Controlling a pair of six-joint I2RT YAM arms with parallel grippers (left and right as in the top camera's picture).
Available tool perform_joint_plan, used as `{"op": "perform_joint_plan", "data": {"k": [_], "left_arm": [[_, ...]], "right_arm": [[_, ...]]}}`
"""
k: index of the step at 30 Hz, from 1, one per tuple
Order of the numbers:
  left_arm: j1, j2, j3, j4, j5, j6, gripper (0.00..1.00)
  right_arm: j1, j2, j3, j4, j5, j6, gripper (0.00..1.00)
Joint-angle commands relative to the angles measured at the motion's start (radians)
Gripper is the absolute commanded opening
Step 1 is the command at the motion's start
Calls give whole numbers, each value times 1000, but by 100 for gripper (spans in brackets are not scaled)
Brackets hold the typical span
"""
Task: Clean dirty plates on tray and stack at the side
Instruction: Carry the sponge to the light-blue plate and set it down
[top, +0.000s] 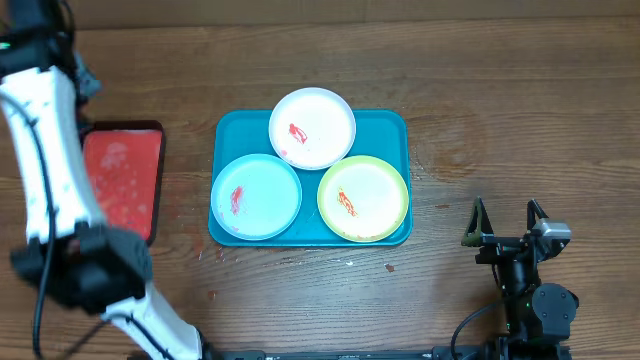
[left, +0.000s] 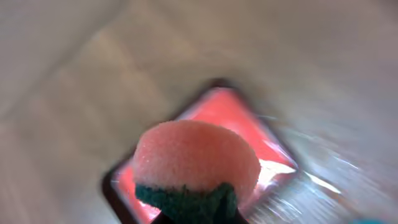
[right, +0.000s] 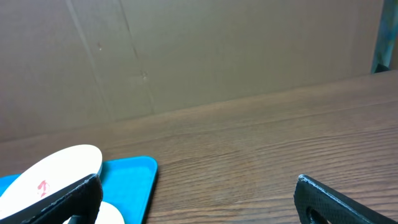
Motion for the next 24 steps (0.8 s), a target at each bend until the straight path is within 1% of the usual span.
{"op": "perform_joint_plan", "data": {"k": [1,3,4,7,9,13,20,24], "left_arm": [[2,-46,14,-61,438,196,4],[-2,-38,4,-138,563,267,4],[-4,-32,-6,-171,600,290,4],[-27,-5,-55,-251,654,358,4],[-50,7,-109,-259,656,382,4],[-105,16,-235,-222,657,399,4],[-246,16,-471,-69,679,399,4],[-336,16,-583,60,681,316,4]], "right_arm": [[-5,-10,-10,4,8,-7,100],[-5,-10,-10,4,8,-7,100],[-5,-10,-10,3,8,-7,100],[-5,-10,-10,4,8,-7,100],[-5,-10,-10,4,8,-7,100],[-5,-10,-10,4,8,-7,100],[-5,-10,-10,4,8,-7,100],[-5,-10,-10,4,8,-7,100]]}}
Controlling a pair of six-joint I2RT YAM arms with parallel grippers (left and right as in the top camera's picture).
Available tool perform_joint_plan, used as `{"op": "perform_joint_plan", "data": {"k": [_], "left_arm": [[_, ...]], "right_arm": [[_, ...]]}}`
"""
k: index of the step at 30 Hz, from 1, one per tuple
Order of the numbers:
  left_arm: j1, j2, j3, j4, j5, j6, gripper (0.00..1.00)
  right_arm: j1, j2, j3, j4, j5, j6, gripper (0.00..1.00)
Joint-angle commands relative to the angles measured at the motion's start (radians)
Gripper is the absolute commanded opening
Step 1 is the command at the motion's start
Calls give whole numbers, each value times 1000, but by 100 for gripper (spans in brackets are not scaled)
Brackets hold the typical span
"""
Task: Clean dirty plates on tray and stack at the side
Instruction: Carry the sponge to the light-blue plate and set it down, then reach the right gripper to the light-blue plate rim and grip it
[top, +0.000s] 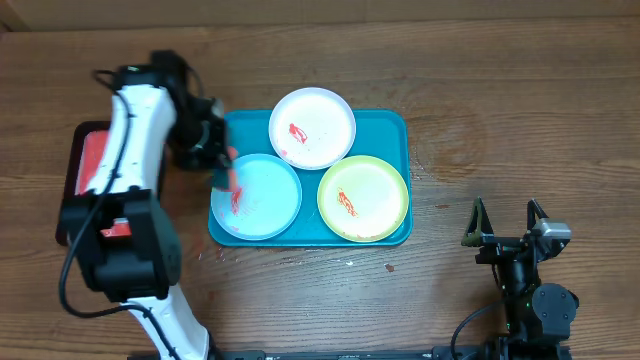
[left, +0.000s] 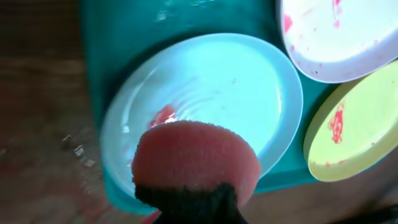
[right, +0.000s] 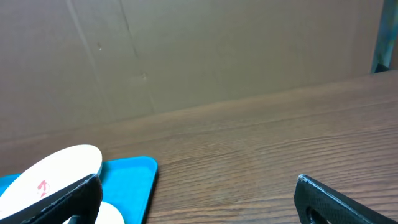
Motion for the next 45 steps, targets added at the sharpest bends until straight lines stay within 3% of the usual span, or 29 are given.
{"op": "perform_joint_plan", "data": {"k": [1,11,17,21,27,30,37,39,45], "left_arm": [[-71,-5,-81,74,32,-62,4],[-187,-5,-177,195,-16,-159,4],[-217,-5,-222,204,-187,-317,4],[-216,-5,-237,213,-179,-317,25],[-214,-6,-230,228,-107,-286,27],[-198,-10,-181,198,-97,-261,24],[-90,-29,169,-58,-179,-227,18],[-48,-40,258,-104,-207,-227,21],[58,-48,346,-167,-211,-227,59]], "right_arm": [[-5,-10,-10,5,8,-6,100],[-5,-10,-10,5,8,-6,100],[-5,-10,-10,5,8,-6,100],[-5,-10,-10,4,8,-6,100],[-5,-10,-10,5,8,-6,100],[-5,-10,-10,5,8,-6,100],[-5,-10,-10,4,8,-6,100],[-5,-10,-10,5,8,-6,100],[-5,-10,-10,4,8,-6,100]]}}
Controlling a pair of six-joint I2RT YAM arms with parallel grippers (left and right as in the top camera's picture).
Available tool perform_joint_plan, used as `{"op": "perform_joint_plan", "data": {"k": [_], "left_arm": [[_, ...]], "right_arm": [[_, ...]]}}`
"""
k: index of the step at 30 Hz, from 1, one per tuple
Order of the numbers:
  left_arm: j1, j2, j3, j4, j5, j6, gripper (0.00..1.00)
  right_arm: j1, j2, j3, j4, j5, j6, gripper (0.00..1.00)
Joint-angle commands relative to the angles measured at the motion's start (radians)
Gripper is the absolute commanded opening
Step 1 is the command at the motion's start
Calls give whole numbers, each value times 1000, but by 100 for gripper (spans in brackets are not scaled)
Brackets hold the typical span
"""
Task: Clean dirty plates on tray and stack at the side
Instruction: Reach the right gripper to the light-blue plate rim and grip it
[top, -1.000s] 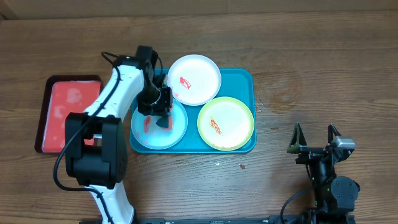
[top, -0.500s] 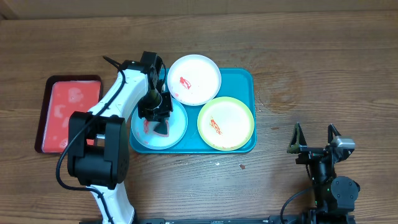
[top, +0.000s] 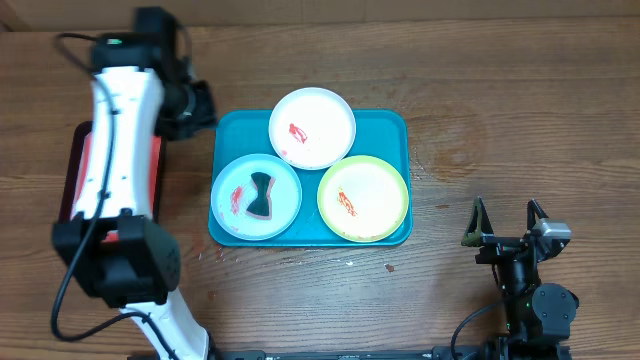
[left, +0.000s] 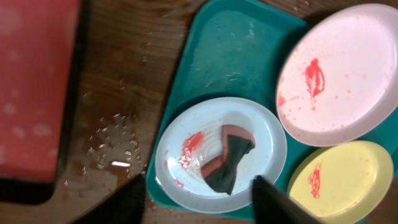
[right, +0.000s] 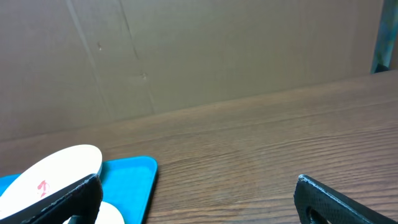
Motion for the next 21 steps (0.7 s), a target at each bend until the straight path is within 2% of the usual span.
{"op": "perform_joint_plan", "data": {"k": [1,3,5,11,17,21], "left_arm": [[42,-14,12,-24,-21,2,66],[53,-14,-9,-22,-21,2,80],[56,-14,-28,-19,-21,3,85],[56,-13,-46,-17,-41,2,87],[56,-13,-46,27,-40,-26,89],[56,-13,-46,30,-39,-28,93]], "right_arm": [[-5,-10,-10,5,9,-7,100],[-5,-10,-10,23,70,-7,100],[-6,-10,-10,54,132,-7,100],[-6,-9,-10,11,165,-6,100],[-5,-9,-10,198,-6,150,100],[-5,-9,-10,470,-105,325,100]]}}
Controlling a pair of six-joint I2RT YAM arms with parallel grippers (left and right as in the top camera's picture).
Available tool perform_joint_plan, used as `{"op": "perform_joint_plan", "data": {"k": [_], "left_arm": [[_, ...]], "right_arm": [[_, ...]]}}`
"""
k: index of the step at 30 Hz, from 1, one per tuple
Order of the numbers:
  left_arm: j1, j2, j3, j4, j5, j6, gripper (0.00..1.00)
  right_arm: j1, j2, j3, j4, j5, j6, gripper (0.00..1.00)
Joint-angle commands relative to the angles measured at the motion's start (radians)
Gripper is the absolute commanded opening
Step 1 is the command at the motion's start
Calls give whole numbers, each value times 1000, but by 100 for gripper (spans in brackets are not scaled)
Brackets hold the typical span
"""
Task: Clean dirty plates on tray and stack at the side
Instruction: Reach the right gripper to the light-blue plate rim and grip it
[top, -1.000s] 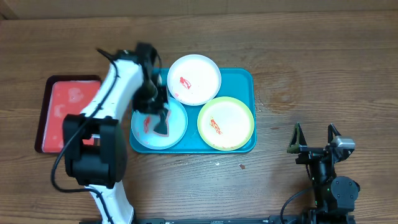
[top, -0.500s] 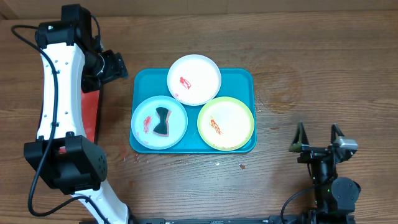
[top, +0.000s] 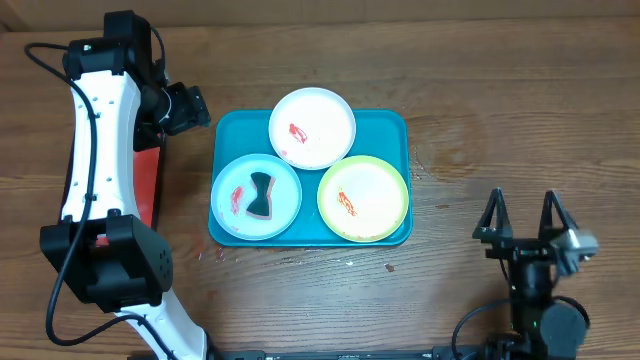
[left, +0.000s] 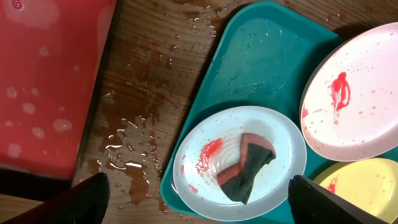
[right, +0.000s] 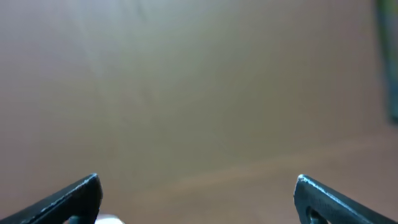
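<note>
Three stained plates sit on the teal tray (top: 388, 128): a white one (top: 312, 127) at the back, a light blue one (top: 240, 205) front left, a yellow-green one (top: 363, 198) front right. A crumpled pink-and-green sponge (top: 262, 195) lies on the light blue plate (left: 211, 180), with the sponge (left: 245, 167) free of any grip. My left gripper (top: 188, 107) hangs open above the tray's back left corner, its fingertips (left: 93, 193) far apart. My right gripper (top: 522, 212) stands open near the front right, nothing between its fingers (right: 74, 198).
A red basin (top: 147, 185) lies left of the tray, partly under my left arm; the red basin (left: 50, 74) is wet. Water is spilled on the wood (left: 127, 149) between basin and tray. The right wrist view is blurred and shows only brown background.
My left gripper has drawn a little further back and left of the tray and stands wider open. My right gripper has shifted rightward and tilted; its view is now blurred, tray out of sight.
My left gripper first held the sponge over the red basin. Then it held the sponge over the light blue plate. Later the sponge lay loose on that plate with the gripper open beside the tray, as it still is. The red stains remain on all three plates.
</note>
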Motion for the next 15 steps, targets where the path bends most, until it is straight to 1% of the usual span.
{"op": "perform_joint_plan", "data": {"k": [1,3,5,6,8,10,11,13,15], "left_arm": [[-3,-3,-3,2,-12,-21,94],[-3,-3,-3,2,-12,-21,100],[-2,-3,-3,5,-12,-21,100],[-2,-2,-3,9,-12,-21,100],[-3,-2,-3,16,-11,-21,100],[-3,-2,-3,15,-11,-21,100],[-3,-2,-3,15,-12,-21,100],[-3,-2,-3,14,-11,-21,100],[-3,-2,-3,14,-11,-21,100]], "right_arm": [[-5,-10,-10,229,-100,212,100],[-5,-10,-10,483,-99,232,100],[-6,-9,4,663,-76,227,100],[-7,-9,23,707,-66,214,100],[-7,-8,86,702,-70,170,100],[-7,3,179,592,-98,111,100],[-7,17,238,502,-120,68,100],[-7,72,389,246,-157,-51,100],[-7,161,545,-18,-161,-141,100]]}}
